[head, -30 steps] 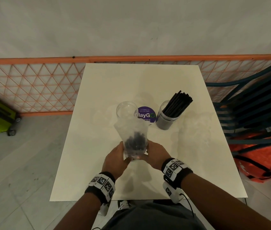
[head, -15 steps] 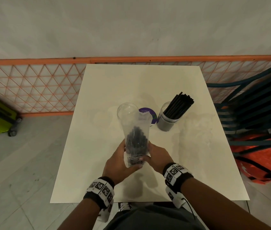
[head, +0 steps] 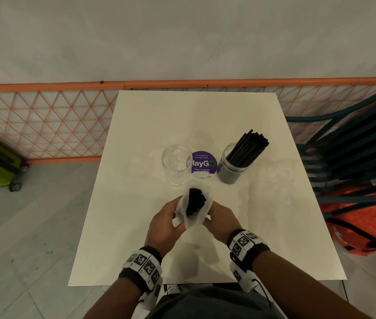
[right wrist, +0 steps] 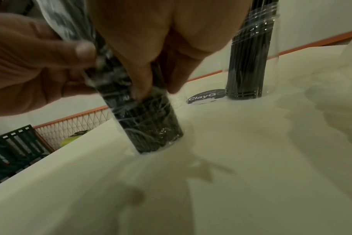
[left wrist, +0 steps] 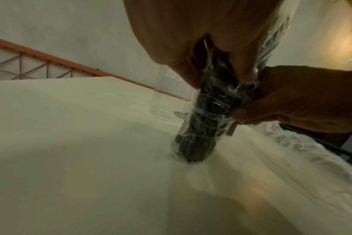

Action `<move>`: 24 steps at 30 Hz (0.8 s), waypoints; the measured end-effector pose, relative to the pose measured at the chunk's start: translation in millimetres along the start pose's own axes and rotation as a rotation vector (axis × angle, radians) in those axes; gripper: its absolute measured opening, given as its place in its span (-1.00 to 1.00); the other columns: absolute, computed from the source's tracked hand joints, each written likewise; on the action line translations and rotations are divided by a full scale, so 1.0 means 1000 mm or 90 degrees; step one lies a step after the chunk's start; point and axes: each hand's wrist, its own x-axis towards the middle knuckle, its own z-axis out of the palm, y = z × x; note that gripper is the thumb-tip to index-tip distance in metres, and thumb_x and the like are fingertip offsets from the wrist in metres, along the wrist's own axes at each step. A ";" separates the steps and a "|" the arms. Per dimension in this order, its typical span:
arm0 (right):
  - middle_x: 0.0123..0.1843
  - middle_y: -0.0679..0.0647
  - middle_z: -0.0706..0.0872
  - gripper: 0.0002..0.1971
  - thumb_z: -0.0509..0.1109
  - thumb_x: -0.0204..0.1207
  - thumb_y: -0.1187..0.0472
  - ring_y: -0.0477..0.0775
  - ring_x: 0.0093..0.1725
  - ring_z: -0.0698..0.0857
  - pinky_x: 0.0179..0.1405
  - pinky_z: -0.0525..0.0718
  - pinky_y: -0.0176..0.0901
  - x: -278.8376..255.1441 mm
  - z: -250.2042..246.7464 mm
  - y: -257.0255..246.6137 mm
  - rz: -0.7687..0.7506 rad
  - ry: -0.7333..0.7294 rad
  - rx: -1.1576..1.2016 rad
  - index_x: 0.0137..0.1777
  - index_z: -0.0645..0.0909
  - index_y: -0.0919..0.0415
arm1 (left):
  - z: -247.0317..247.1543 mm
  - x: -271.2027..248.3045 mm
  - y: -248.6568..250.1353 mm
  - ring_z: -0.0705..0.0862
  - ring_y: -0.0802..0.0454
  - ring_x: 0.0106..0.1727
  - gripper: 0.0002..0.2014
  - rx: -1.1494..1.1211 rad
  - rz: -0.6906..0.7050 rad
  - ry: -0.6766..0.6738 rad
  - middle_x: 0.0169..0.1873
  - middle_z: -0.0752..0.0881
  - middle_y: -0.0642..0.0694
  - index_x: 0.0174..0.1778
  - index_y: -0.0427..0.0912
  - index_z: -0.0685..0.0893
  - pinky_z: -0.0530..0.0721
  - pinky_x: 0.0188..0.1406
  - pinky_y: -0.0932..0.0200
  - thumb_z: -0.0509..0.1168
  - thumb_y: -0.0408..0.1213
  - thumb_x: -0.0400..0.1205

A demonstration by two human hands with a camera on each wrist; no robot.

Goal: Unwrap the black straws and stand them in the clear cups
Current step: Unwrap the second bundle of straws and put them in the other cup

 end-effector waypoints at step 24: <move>0.14 -0.03 0.74 -0.28 0.63 0.26 -0.19 -0.04 0.02 0.64 0.03 0.51 -0.26 0.037 0.024 0.010 0.052 -0.040 0.103 0.40 0.47 -0.03 | 0.015 0.016 -0.021 0.62 -0.15 0.32 -0.45 0.238 -0.002 -0.128 0.40 0.61 -0.09 0.51 -0.08 0.48 0.61 0.25 0.03 0.41 -0.06 0.61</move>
